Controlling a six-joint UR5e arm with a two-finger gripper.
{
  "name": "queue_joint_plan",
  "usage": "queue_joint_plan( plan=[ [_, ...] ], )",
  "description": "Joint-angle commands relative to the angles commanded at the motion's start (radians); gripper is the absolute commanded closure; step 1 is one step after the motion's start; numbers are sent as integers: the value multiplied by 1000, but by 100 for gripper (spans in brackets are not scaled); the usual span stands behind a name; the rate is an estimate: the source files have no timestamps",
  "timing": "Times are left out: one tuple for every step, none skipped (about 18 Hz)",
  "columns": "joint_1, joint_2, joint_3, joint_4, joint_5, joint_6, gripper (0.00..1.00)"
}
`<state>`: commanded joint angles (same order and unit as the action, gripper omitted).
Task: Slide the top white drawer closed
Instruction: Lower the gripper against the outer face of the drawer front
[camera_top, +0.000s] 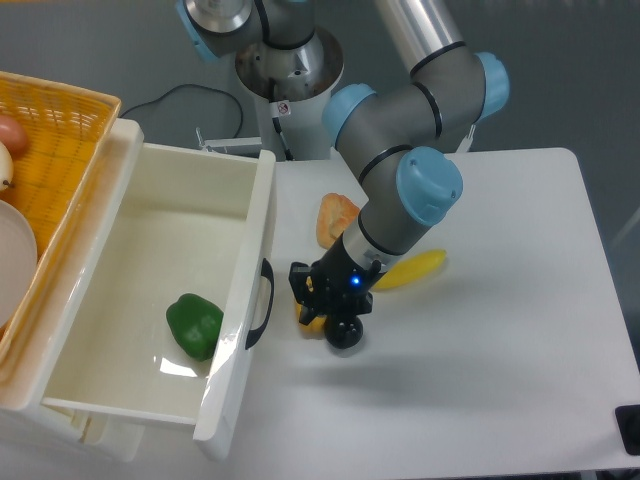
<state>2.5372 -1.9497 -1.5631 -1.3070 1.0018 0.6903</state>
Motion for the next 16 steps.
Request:
queue_joint_plan(
  plan=[
    [0, 2, 0, 0, -8, -2, 100],
    [0, 2, 0, 0, -17, -2, 100],
    [0, 2, 0, 0, -28, -2, 100],
    [0, 3, 0, 0, -43, -2, 100],
    [2, 9, 0, 0, -52, -2, 100],
    [2, 12, 0, 0, -58, -2, 100],
    [2, 12, -2, 0, -61, -2, 100],
    [2, 14, -3, 0, -66, -2, 100],
    [2, 14, -6, 0, -69, -2, 100],
    [0, 15, -9, 0, -71, -2, 100],
    [0, 15, -11, 0, -74, -2, 100],
    [0, 18, -9, -3, -80, -3, 100],
    [0, 28, -11, -8, -81, -8, 100],
    [0, 29, -11, -8, -86, -8, 100],
    [-2, 29, -11, -8, -91, -8, 100],
    [-2, 29, -11, -8, -91, -8, 100]
  ],
)
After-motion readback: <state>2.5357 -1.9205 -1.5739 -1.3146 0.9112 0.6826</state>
